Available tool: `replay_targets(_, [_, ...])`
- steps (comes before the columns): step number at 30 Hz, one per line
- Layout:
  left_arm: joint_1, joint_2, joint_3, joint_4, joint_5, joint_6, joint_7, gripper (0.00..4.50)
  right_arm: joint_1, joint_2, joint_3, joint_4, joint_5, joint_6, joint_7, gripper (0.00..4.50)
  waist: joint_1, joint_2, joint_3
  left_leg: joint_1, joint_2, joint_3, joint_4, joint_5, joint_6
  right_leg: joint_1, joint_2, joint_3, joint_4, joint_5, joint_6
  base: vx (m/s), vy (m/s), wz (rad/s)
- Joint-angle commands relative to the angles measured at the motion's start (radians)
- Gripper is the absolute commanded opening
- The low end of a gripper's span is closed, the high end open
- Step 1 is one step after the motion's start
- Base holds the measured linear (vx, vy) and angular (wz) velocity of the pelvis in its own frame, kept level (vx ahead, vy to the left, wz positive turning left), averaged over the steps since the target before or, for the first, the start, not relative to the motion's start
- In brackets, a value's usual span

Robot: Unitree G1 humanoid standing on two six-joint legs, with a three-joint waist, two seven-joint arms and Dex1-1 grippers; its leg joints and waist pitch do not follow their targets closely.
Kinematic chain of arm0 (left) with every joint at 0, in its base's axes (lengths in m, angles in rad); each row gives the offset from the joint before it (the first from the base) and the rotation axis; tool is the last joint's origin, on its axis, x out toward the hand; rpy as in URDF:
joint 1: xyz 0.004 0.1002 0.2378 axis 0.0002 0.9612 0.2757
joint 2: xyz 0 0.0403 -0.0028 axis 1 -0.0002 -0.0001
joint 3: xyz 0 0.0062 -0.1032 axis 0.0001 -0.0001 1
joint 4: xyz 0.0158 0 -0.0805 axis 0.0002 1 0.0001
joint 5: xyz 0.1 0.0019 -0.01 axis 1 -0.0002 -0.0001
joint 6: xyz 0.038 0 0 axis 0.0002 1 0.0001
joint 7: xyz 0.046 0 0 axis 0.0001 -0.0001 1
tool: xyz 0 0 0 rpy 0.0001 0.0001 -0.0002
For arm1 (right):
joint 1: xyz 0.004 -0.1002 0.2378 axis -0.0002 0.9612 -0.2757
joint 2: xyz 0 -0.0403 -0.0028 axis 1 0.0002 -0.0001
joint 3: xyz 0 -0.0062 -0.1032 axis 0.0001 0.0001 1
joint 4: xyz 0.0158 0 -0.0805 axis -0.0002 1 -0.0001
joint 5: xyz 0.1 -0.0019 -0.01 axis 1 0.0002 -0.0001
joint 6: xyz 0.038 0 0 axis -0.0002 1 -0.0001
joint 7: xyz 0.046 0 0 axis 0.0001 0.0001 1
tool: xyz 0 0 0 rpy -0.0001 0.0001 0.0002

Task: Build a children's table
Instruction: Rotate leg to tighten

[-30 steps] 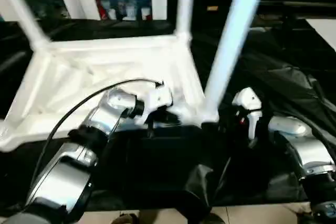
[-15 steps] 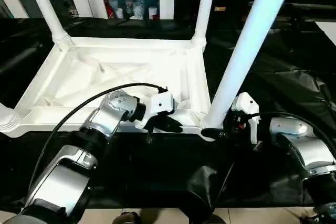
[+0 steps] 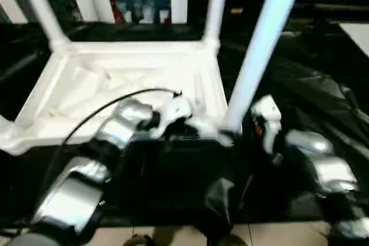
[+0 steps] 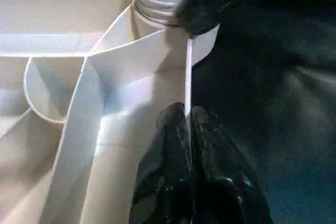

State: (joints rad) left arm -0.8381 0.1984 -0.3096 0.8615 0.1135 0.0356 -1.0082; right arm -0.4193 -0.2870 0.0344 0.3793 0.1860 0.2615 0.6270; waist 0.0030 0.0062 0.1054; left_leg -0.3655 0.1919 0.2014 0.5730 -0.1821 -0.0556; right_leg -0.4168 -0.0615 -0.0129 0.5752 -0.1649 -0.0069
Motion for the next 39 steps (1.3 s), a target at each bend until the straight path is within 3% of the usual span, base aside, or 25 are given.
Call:
replay_targets(1, [-0.005, -0.04, 0.005, 0.065, 0.022, 0.057, 0.137, 0.0, 0.012, 0.063, -0.005, 0.054, -0.027, 0.032, -0.139, 2.72, -0.007, -0.005, -0.053, 0.014, 0.027, -0.019, -0.073, -0.312, 0.006, 0.032, -0.057, 0.027, -0.087, -0.436, -0.186, 0.0, 0.0, 0.0])
replay_targets(5, [-0.028, -0.091, 0.015, 0.12, 0.033, 0.082, 0.262, 0.0, -0.005, 0.17, -0.031, 0.096, -0.069, -0.008, -0.359, 2.72, -0.009, -0.002, -0.055, 0.015, 0.027, -0.017, -0.072, -0.291, 0.005, 0.029, -0.056, 0.029, -0.084, -0.36, -0.2, 0.0, 0.0, 0.0])
replay_targets(9, [-0.046, -0.122, 0.019, 0.164, 0.046, 0.07, 0.315, 0.0, -0.029, 0.239, -0.028, 0.125, -0.094, -0.031, -0.459, 2.72, -0.008, -0.001, -0.059, 0.015, 0.026, -0.017, -0.073, -0.29, 0.011, 0.032, -0.056, 0.029, -0.084, -0.346, -0.199, 0.0, 0.0, 0.0])
replay_targets(13, [-0.046, -0.118, 0.005, 0.16, 0.061, 0.049, 0.292, 0.0, -0.04, 0.256, -0.031, 0.115, -0.068, -0.048, -0.412, 2.72, -0.01, -0.001, -0.059, 0.011, 0.026, -0.018, -0.074, -0.3, 0.018, 0.037, -0.057, 0.029, -0.083, -0.335, -0.197, 0.0, 0.0, 0.0])
replay_targets(16, [-0.043, -0.104, -0.004, 0.152, 0.062, 0.032, 0.266, 0.0, -0.028, 0.25, -0.022, 0.071, -0.057, -0.067, -0.354, 3.42, -0.009, 0.001, -0.06, 0.011, 0.027, -0.017, -0.074, -0.296, 0.024, 0.037, -0.058, 0.03, -0.082, -0.322, -0.202, 0.0, 0.0, 0.0])
replay_targets(19, [-0.034, -0.09, -0.006, 0.133, 0.058, 0.019, 0.236, 0.0, -0.019, 0.23, -0.014, 0.035, -0.046, -0.074, -0.309, 3.51, -0.009, 0.001, -0.061, 0.009, 0.029, -0.017, -0.074, -0.283, 0.034, 0.04, -0.058, 0.03, -0.078, -0.284, -0.214, 0.0, 0.0, 0.0])
replay_targets(20, [-0.027, -0.075, -0.007, 0.12, 0.053, 0.008, 0.204, 0.0, -0.018, 0.197, -0.01, 0.014, -0.033, -0.069, -0.262, 3.76, -0.012, -0.001, -0.061, 0.005, 0.028, -0.018, -0.073, -0.272, 0.036, 0.045, -0.059, 0.029, -0.076, -0.272, -0.219, 0.0, 0.0, 0.0])
replay_targets(24, [-0.012, -0.038, -0.018, 0.086, 0.053, -0.029, 0.133, 0.0, -0.02, 0.096, 0.015, -0.028, -0.021, -0.021, -0.128, 3.91, -0.019, -0.003, -0.063, 0.0, 0.026, -0.015, -0.067, -0.23, 0.066, 0.05, -0.058, 0.029, -0.071, -0.219, -0.238, 0.0, 0.0, 0.0])
replay_targets(25, [-0.003, -0.021, -0.016, 0.06, 0.039, -0.043, 0.088, 0.0, -0.011, 0.022, 0.045, -0.052, -0.028, 0.007, -0.026, 4.18, -0.019, -0.002, -0.064, -0.001, 0.026, -0.014, -0.065, -0.21, 0.075, 0.052, -0.058, 0.029, -0.068, -0.192, -0.248, 0.0, 0.0, 0.0])
replay_targets(26, [0.0, -0.014, -0.014, 0.048, 0.03, -0.037, 0.066, 0.0, -0.005, -0.017, 0.06, -0.063, -0.034, 0.01, 0.027, 4.18, -0.015, -0.009, -0.066, -0.002, 0.025, -0.014, -0.061, -0.185, 0.087, 0.058, -0.057, 0.029, -0.065, -0.159, -0.256, 0.0, 0.0, 0.0])
replay_targets(31, [0.034, 0.03, -0.027, -0.02, -0.02, -0.08, -0.112, 0.0, 0.017, -0.13, 0.075, -0.094, -0.034, -0.008, 0.183, 4.18, -0.013, -0.009, -0.067, -0.003, 0.027, -0.009, -0.057, -0.138, 0.126, 0.059, -0.057, 0.03, -0.056, -0.073, -0.295, 0.0, 0.0, 0.0])
replay_targets(36, [0.092, 0.089, -0.048, -0.138, -0.091, -0.078, -0.32, 0.0, 0.033, -0.19, 0.081, -0.126, 0.003, -0.006, 0.286, 4.18, 0.004, -0.005, -0.064, 0.007, 0.039, -0.005, -0.059, -0.144, 0.125, 0.053, -0.055, 0.028, -0.05, -0.069, -0.315, 0.0, 0.0, 0.0])
replay_targets(39, [0.099, 0.093, -0.043, -0.158, -0.099, -0.067, -0.329, 0.0, 0.042, -0.211, 0.103, -0.153, 0.026, 0.013, 0.34, 4.18, 0.012, -0.004, -0.061, 0.009, 0.041, -0.004, -0.06, -0.172, 0.107, 0.05, -0.055, 0.028, -0.052, -0.118, -0.305, 0.0, 0.0, 0.0])
